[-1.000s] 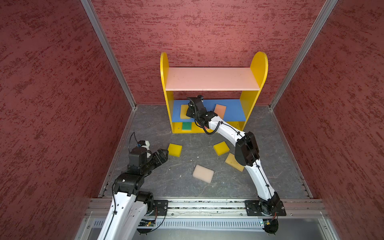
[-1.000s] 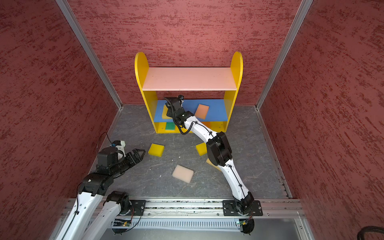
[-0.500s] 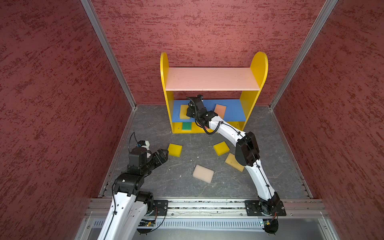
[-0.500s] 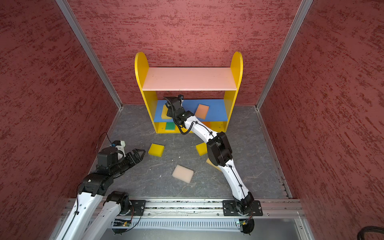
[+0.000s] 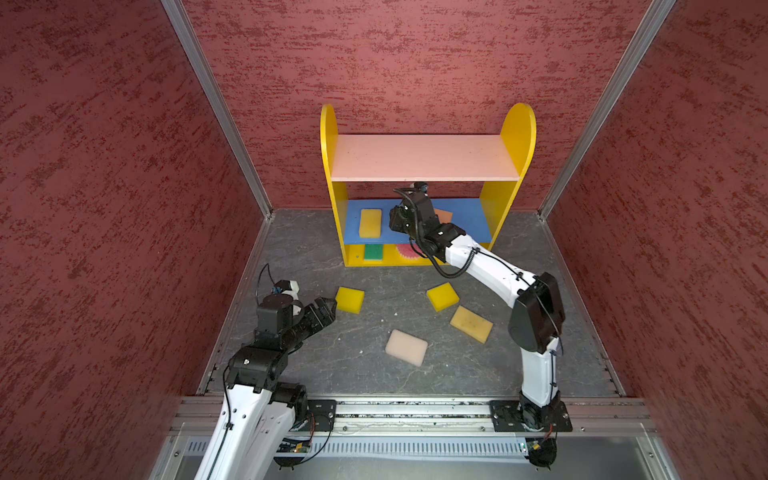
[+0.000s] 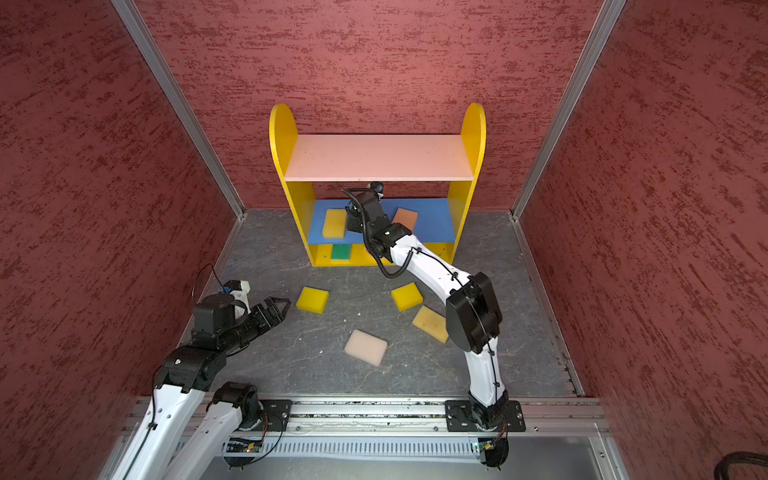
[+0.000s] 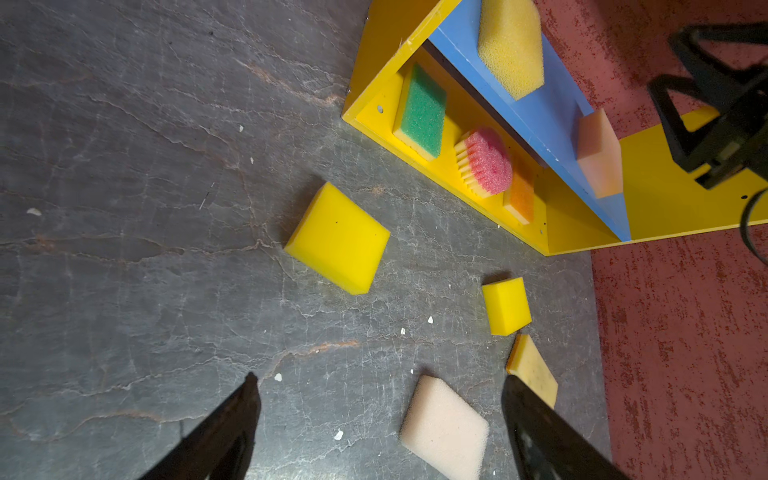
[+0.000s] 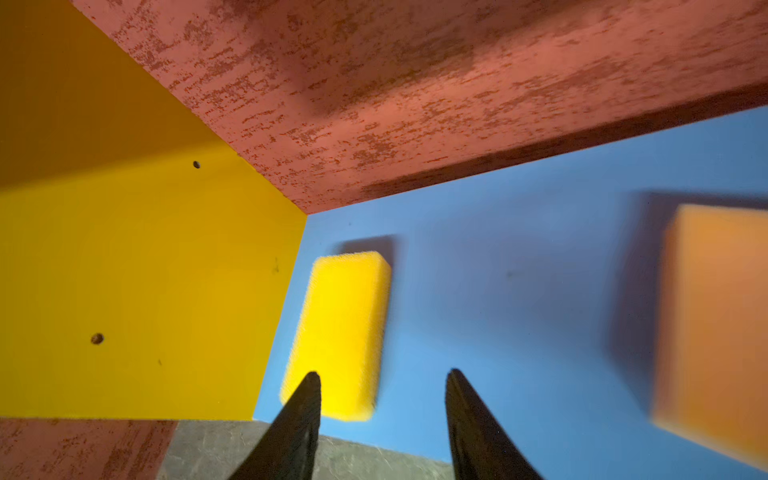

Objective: Place and organize the cleaning sponges onto the shelf

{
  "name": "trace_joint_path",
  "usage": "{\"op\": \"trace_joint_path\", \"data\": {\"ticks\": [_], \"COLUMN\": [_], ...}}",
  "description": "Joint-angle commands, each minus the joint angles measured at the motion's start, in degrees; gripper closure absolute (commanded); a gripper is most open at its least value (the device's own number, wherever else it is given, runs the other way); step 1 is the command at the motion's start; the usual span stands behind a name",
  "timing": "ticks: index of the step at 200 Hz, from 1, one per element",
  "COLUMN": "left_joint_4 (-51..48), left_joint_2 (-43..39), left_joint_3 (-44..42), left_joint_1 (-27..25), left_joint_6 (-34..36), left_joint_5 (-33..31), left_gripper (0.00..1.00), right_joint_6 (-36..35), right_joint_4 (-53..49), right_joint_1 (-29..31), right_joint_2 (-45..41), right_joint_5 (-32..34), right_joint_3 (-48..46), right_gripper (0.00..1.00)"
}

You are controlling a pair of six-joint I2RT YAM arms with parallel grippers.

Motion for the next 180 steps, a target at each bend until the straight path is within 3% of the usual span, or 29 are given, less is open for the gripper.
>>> {"op": "trace_joint_path", "data": {"ticks": [1, 58, 109, 143, 180], "left_joint_4": [-0.46, 2.13, 1.29, 0.3, 0.25], "left_joint_2": [-0.55, 1.43, 2.78, 2.76, 3.58], "left_joint_3": [2.04, 2.75, 2.85, 3.52, 3.8], "left_joint_1": [0.5, 0.5, 0.5, 0.49, 0.41], "left_joint_6": [1.09, -1.09, -1.26, -1.84, -2.93], "left_joint_5": [0.18, 3.62, 3.45, 1.59, 0.44], "left_gripper": [0.09, 0.1, 0.14, 0.14, 0.14], "right_joint_6": [0.2, -1.3, -0.95, -2.04, -2.92], "right_joint_4": [4.24, 0.58, 3.81, 4.6, 4.32], "right_joint_1": [-4.05, -11.37, -15.59, -16.38, -16.52], "right_joint_2": [-8.07, -17.01, -13.69, -9.07, -4.24], "right_joint_5": [0.87, 0.72, -5.55, -8.31, -12.27], "right_joint_3": [-9.09, -22.3, -23.19, -19.21, -14.77], "right_gripper": [0.44, 0.34, 0.34, 0.38, 0.53]}}
